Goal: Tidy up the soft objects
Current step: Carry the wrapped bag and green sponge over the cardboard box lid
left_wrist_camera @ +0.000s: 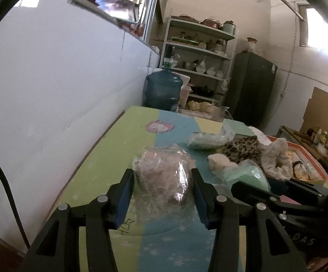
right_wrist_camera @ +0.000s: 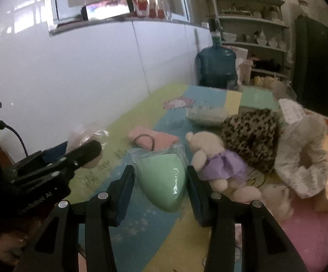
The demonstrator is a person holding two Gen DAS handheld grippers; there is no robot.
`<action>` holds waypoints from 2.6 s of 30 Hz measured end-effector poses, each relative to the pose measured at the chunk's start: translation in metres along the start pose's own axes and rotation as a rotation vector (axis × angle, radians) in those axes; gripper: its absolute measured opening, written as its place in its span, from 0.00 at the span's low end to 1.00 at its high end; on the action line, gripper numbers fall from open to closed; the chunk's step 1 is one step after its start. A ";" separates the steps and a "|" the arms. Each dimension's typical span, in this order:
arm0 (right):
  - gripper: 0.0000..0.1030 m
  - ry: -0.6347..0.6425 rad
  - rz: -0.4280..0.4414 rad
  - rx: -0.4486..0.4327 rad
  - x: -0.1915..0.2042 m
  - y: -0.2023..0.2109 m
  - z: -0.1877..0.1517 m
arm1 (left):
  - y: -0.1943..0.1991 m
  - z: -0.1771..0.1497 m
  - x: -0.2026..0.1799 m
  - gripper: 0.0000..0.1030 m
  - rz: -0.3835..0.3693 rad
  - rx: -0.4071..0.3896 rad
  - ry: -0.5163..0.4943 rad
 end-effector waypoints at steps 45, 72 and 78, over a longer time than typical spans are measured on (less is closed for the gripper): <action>0.46 -0.246 -0.111 -0.190 -0.154 0.113 -0.021 | -0.027 0.038 -0.172 0.49 -0.168 -0.006 -0.179; 0.46 -0.470 -0.260 -0.268 -0.291 0.175 -0.079 | -0.070 0.029 -0.310 0.49 -0.306 0.046 -0.317; 0.46 -0.512 -0.293 -0.265 -0.320 0.182 -0.090 | -0.084 0.023 -0.341 0.49 -0.307 0.073 -0.354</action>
Point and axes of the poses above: each gripper's, at about its wrist camera, not at the fingertips, and y roughly against the way its jaws point, x to its left, z to its top, the point moved 4 cm from there along -y, roughly the way its jaws point, and after that the axes turned 12 degrees about x, right-handed, at the moved point
